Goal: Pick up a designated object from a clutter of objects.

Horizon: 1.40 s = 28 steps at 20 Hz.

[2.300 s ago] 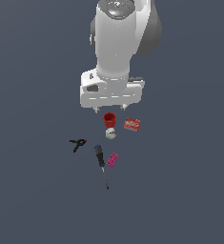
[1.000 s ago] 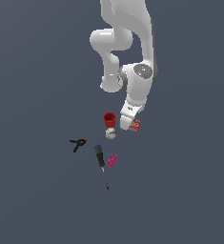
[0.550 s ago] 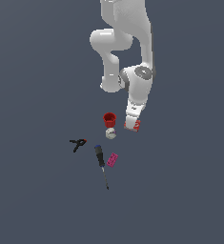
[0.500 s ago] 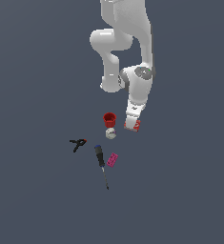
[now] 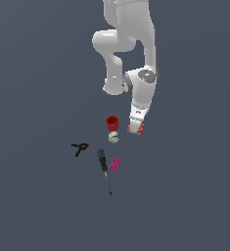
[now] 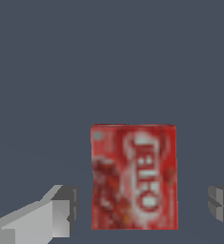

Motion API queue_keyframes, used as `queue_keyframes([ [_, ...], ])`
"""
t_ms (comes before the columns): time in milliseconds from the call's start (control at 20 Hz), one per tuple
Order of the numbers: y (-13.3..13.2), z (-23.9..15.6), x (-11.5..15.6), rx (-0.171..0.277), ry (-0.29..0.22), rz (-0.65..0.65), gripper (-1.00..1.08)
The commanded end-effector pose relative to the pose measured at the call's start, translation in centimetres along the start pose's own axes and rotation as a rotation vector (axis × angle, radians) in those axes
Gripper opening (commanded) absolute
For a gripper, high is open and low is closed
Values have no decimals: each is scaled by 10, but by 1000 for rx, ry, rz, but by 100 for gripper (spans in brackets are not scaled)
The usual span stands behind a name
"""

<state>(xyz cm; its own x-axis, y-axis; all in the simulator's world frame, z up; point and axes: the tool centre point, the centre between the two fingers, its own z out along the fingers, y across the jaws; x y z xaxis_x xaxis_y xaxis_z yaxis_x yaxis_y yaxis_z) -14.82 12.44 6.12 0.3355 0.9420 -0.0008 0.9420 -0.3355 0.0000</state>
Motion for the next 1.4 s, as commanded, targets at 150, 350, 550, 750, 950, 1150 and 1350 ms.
queue_keyframes([
  [150, -1, 17, 0, 1, 0, -2, 100],
  [350, -1, 33, 0, 0, 0, -4, 100],
  [550, -1, 43, 0, 0, 0, -5, 100],
  [750, -1, 46, 0, 0, 0, -6, 100],
  [950, -1, 46, 0, 0, 0, -6, -100],
  [1150, -1, 46, 0, 0, 0, -6, -100],
  [1350, 0, 45, 0, -2, 1, -5, -100],
])
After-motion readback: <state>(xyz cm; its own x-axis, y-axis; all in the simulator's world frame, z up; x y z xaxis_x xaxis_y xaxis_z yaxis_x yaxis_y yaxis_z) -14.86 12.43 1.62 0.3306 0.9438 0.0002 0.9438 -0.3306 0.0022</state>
